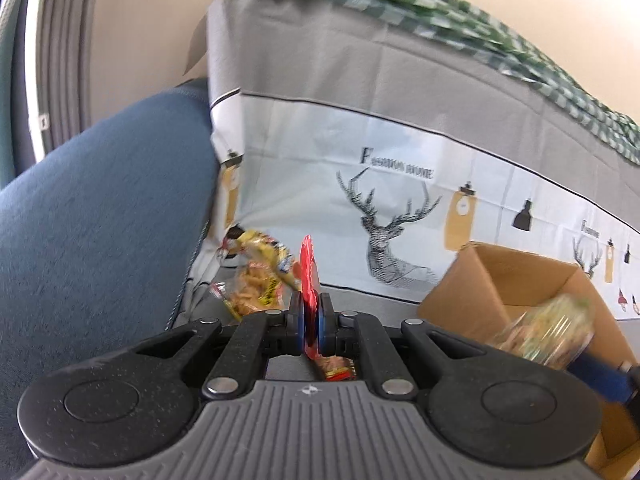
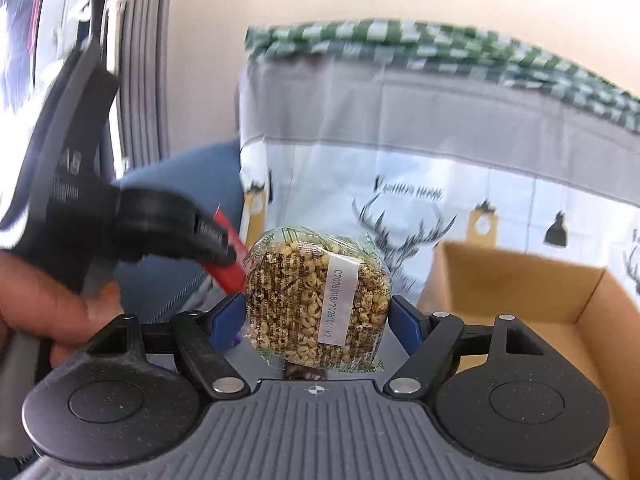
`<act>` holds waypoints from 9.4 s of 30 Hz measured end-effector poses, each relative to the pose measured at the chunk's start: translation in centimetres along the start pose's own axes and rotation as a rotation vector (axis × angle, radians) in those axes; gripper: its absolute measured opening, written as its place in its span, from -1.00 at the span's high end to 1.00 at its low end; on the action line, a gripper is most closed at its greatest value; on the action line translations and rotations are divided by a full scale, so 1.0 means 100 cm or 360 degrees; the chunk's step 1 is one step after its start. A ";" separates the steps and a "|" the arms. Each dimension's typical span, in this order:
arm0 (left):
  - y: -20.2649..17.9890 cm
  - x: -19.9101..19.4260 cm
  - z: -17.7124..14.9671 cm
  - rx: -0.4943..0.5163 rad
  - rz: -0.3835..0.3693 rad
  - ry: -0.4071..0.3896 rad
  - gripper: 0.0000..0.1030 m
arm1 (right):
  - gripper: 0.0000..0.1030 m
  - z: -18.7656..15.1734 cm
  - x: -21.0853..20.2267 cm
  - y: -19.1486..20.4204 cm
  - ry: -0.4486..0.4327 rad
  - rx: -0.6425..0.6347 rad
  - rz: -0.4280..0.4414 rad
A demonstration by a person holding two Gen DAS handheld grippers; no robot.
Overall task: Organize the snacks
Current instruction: 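Carry both held snacks up toward the cardboard box, then lower the red packet and peanut cake into the box and open both tools, then move both empty tools from the box back to the snack pile, then close the right tool on the red-wrapped small cake while the left tool approaches the purple candy bar, then close the left tool on the purple cartoon candy bar while the right tool holds the cake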
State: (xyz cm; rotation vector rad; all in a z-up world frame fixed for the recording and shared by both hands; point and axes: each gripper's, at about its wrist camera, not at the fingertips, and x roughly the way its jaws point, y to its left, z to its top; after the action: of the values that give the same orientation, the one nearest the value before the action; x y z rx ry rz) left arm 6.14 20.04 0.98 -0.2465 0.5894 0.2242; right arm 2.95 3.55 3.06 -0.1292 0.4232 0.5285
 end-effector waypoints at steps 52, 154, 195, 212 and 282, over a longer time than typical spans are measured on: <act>-0.213 -0.048 -0.035 0.0359 -0.0643 -0.0581 0.90 | -0.53 -0.021 -0.060 -0.185 -0.0174 0.0184 -0.0664; -0.031 -0.027 -0.011 -0.0113 -0.0143 -0.0158 0.85 | -0.66 0.012 0.008 -0.043 -0.0140 0.0285 -0.0482; 0.066 0.054 -0.050 -0.0460 0.0113 0.0494 0.19 | -0.06 -0.060 0.151 0.022 0.0186 0.0010 -0.0149; 0.069 0.060 -0.050 -0.0517 0.0091 0.0536 0.10 | 0.53 -0.074 0.180 0.042 0.0247 -0.0145 -0.0074; 0.054 0.083 -0.062 -0.0215 0.0172 0.0650 0.19 | 0.12 -0.100 0.103 0.026 0.0739 -0.0004 0.0203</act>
State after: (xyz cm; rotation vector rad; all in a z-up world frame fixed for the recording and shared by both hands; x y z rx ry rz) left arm 8.19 24.49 -9.62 -0.3964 0.9956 0.3216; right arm 6.06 8.30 -10.39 -0.2301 0.8880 0.6250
